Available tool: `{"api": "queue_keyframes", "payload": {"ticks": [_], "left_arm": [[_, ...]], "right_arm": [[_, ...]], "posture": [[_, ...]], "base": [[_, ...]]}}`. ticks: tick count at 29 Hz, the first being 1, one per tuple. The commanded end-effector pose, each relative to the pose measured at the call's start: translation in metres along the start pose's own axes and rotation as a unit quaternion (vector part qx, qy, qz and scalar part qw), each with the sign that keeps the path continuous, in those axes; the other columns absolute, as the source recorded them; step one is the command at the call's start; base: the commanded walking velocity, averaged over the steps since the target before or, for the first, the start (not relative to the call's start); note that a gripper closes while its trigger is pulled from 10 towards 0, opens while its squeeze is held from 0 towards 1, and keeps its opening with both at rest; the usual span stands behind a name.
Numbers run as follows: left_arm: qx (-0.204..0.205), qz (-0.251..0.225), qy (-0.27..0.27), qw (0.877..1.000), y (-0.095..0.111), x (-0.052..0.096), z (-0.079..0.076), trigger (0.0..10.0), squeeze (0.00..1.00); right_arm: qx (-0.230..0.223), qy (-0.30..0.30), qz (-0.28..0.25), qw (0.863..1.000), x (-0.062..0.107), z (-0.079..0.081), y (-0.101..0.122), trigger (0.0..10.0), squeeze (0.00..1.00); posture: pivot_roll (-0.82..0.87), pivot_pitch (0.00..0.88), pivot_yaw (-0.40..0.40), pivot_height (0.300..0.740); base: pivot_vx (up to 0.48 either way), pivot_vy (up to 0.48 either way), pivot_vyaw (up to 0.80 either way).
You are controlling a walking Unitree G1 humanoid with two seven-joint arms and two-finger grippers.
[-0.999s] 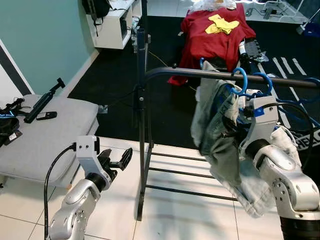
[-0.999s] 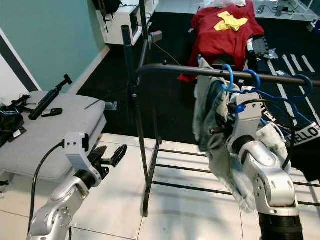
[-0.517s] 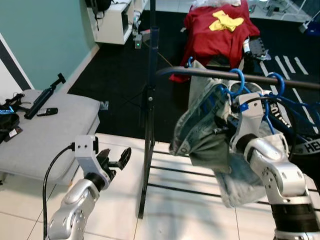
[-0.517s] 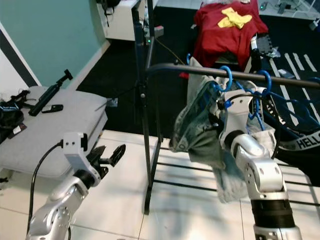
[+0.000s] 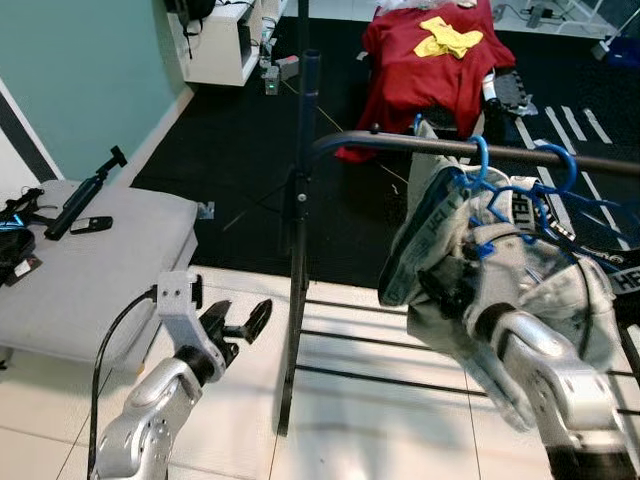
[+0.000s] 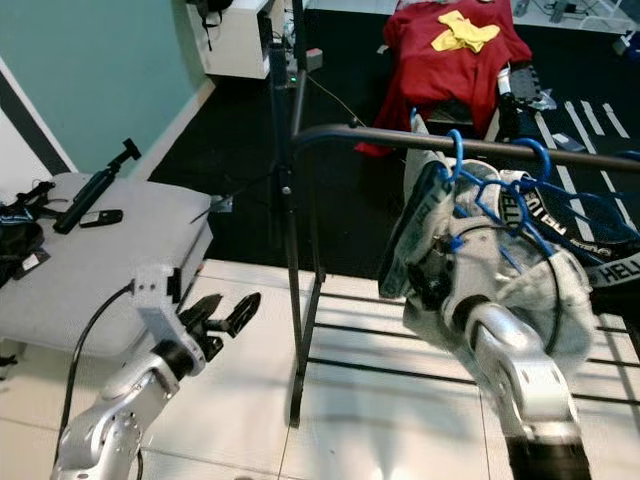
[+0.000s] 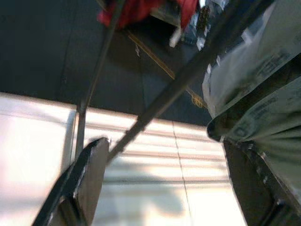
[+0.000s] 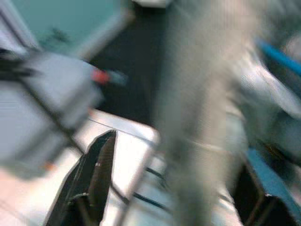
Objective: Hang hanger
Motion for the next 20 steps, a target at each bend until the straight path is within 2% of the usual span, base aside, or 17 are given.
{"api": "queue_keyframes", "payload": {"ticks": [1, 4, 7, 8, 9, 10, 11, 12, 14, 15, 16, 17, 18, 19, 20], "left_arm": [[0.006, 0.010, 0.002, 1.000, -0.002, 0.001, 0.003, 10.0, 0.00], [0.005, 0.008, 0.004, 1.000, -0.001, -0.001, 0.004, 10.0, 0.00], [0.001, 0.005, 0.006, 1.000, 0.003, -0.004, 0.006, 10.0, 0.00], [0.001, 0.005, 0.006, 1.000, 0.003, -0.004, 0.006, 10.0, 0.00], [0.002, 0.004, 0.003, 1.000, 0.004, -0.005, 0.006, 10.0, 0.00], [0.002, 0.004, 0.003, 1.000, 0.004, -0.005, 0.006, 10.0, 0.00], [0.004, 0.004, -0.004, 1.000, 0.005, -0.006, 0.006, 10.0, 0.00], [0.005, 0.005, -0.010, 1.000, 0.006, -0.007, 0.005, 10.0, 0.00], [0.005, 0.007, -0.017, 1.000, 0.006, -0.007, 0.004, 10.0, 0.00], [0.004, 0.009, -0.021, 1.000, 0.006, -0.007, 0.004, 10.0, 0.00], [0.004, 0.009, -0.021, 1.000, 0.006, -0.007, 0.004, 10.0, 0.00], [0.002, 0.010, -0.025, 1.000, 0.006, -0.007, 0.003, 10.0, 0.00], [0.000, 0.011, -0.027, 1.000, 0.006, -0.007, 0.003, 10.0, 0.00], [0.000, 0.011, -0.027, 1.000, 0.006, -0.007, 0.003, 10.0, 0.00], [-0.002, 0.012, -0.029, 1.000, 0.006, -0.007, 0.002, 10.0, 0.00]], "right_arm": [[-0.007, 0.019, -0.030, 0.999, 0.007, 0.006, 0.010, 10.0, 1.00], [-0.009, 0.039, -0.029, 0.999, 0.012, 0.014, 0.009, 10.0, 1.00], [-0.008, 0.160, 0.008, 0.987, 0.048, 0.053, -0.005, 10.0, 1.00], [-0.008, 0.160, 0.008, 0.987, 0.048, 0.053, -0.005, 10.0, 1.00], [-0.015, 0.210, 0.030, 0.977, 0.068, 0.071, -0.014, 10.0, 1.00], [-0.015, 0.210, 0.030, 0.977, 0.068, 0.071, -0.014, 10.0, 1.00], [-0.031, 0.244, 0.045, 0.968, 0.086, 0.085, -0.021, 10.0, 1.00], [-0.045, 0.260, 0.052, 0.963, 0.098, 0.093, -0.025, 10.0, 0.81], [-0.056, 0.255, 0.051, 0.964, 0.103, 0.096, -0.025, 10.0, 0.81], [-0.063, 0.204, 0.035, 0.976, 0.099, 0.088, -0.025, 10.0, 0.00], [-0.063, 0.204, 0.035, 0.976, 0.099, 0.088, -0.025, 10.0, 0.00], [-0.083, 0.135, 0.018, 0.987, 0.093, 0.076, -0.025, 10.0, 0.00], [-0.100, 0.088, 0.007, 0.991, 0.090, 0.067, -0.025, 10.0, 0.00], [-0.100, 0.088, 0.007, 0.991, 0.090, 0.067, -0.025, 10.0, 0.00], [-0.102, 0.045, 0.003, 0.994, 0.087, 0.060, -0.026, 10.0, 0.00]], "posture": [[-0.05, 0.181, 0.015, 0.740], [-0.05, 0.182, 0.013, 0.740], [-0.07, 0.187, 0.011, 0.740], [-0.07, 0.187, 0.011, 0.740], [-0.08, 0.188, 0.014, 0.740], [-0.08, 0.188, 0.014, 0.740], [-0.09, 0.190, 0.016, 0.740], [-0.10, 0.189, 0.020, 0.740], [-0.10, 0.189, 0.020, 0.740], [-0.10, 0.189, 0.022, 0.740], [-0.10, 0.189, 0.022, 0.740], [-0.10, 0.189, 0.022, 0.740], [-0.10, 0.189, 0.022, 0.740], [-0.10, 0.189, 0.022, 0.740], [-0.10, 0.186, 0.022, 0.740]], "base": [[0.000, 0.000, 0.00], [0.000, 0.000, 0.00], [0.000, 0.000, 0.00], [0.000, 0.000, 0.00], [0.000, 0.000, 0.00], [0.000, 0.000, 0.00], [0.000, 0.000, 0.00], [0.000, 0.000, 0.00], [0.000, 0.000, 0.00], [0.000, 0.000, 0.00], [0.000, 0.000, 0.00], [0.000, 0.000, 0.00], [0.000, 0.000, 0.00], [0.000, 0.000, 0.00], [0.000, 0.000, 0.00]]}}
Point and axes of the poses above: a point about 5 cm out from each wrist's last joint towards the gripper, its own x axis pointing back from the gripper into the wrist, its own y axis along the axis of the wrist's last joint, z = x × y, the point moved 3 cm from there along -x, pointing out of the wrist towards the gripper, and after that the axes turned 15 degrees about x, right-handed, at the moved point
